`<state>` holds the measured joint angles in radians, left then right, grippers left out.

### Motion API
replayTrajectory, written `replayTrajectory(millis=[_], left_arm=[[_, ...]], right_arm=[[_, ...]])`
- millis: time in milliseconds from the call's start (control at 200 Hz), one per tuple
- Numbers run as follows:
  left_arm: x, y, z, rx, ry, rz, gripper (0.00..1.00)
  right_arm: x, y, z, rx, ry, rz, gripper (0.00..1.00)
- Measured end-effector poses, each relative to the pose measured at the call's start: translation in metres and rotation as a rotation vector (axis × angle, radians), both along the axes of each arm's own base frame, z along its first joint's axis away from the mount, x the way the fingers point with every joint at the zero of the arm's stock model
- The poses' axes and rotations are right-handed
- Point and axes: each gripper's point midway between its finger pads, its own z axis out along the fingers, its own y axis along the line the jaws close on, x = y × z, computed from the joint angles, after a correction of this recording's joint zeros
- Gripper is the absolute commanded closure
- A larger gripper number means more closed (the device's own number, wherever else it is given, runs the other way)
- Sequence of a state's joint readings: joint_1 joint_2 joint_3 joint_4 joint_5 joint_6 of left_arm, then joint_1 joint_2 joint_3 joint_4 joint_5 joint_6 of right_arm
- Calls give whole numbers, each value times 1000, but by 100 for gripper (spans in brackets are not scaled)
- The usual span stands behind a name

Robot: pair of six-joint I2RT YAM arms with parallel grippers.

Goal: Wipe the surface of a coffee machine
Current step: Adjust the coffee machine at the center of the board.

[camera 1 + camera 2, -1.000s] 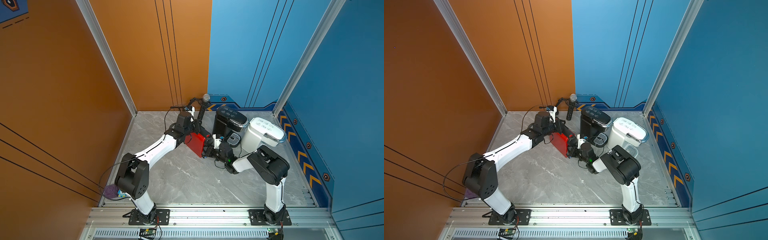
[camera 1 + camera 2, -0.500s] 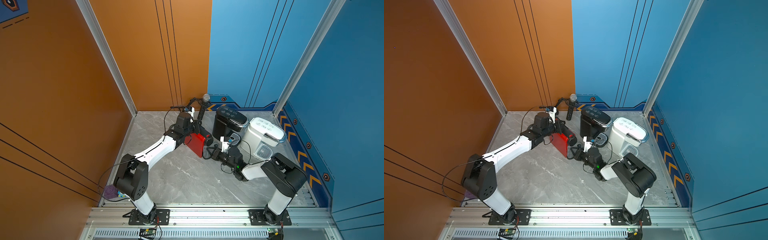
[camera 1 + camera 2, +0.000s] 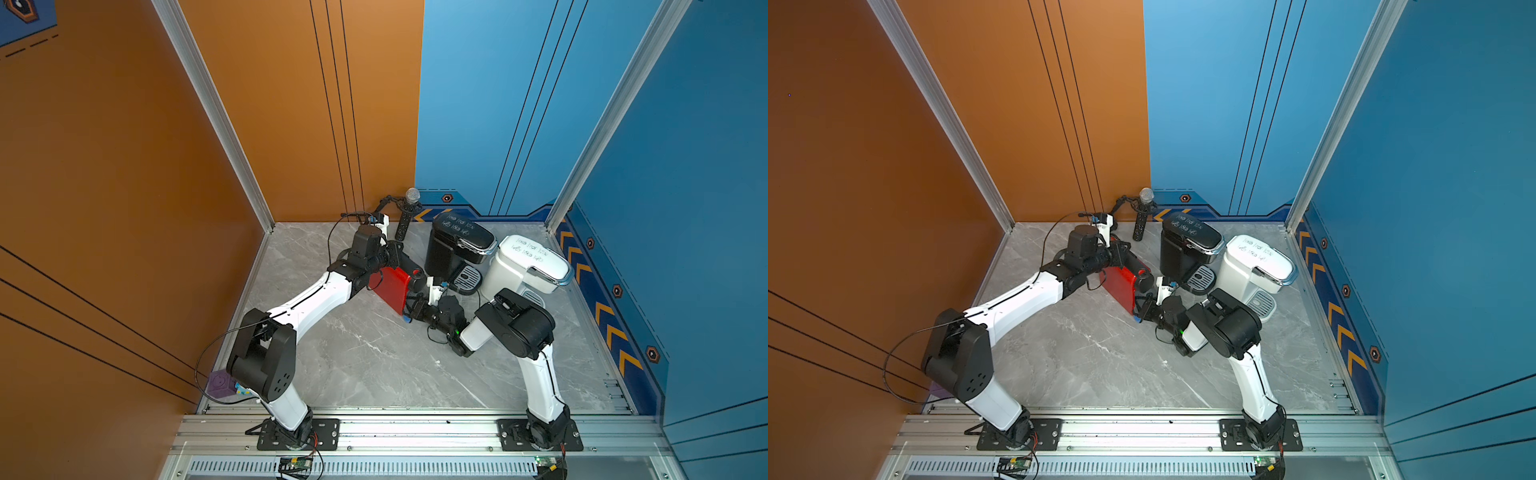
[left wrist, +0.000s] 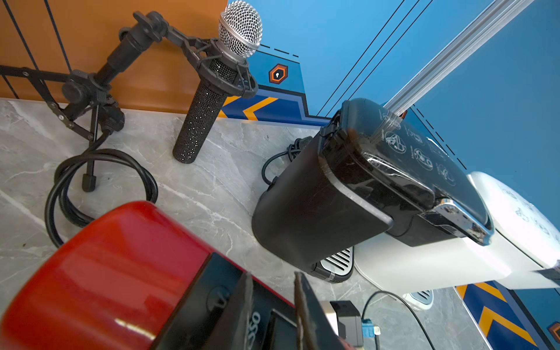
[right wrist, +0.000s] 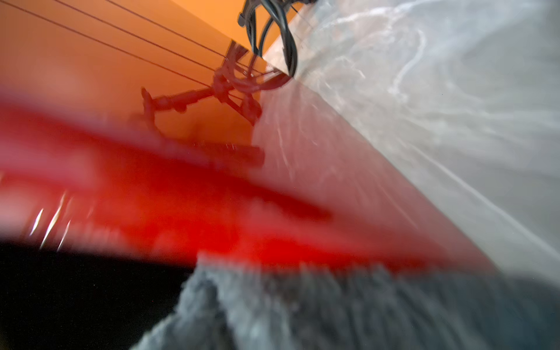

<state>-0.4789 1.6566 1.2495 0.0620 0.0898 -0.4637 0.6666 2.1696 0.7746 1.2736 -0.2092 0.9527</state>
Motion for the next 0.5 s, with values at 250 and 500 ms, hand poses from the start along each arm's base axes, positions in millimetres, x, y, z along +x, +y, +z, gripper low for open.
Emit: replayTrajectory(millis=[250, 500], left_arm=[[0, 0, 0, 0, 0, 0, 73], [-2, 0, 0, -2, 2, -5, 73]], right_arm=[[14, 15, 6, 55, 6, 18, 100], [12, 13, 12, 58, 10, 18, 100]])
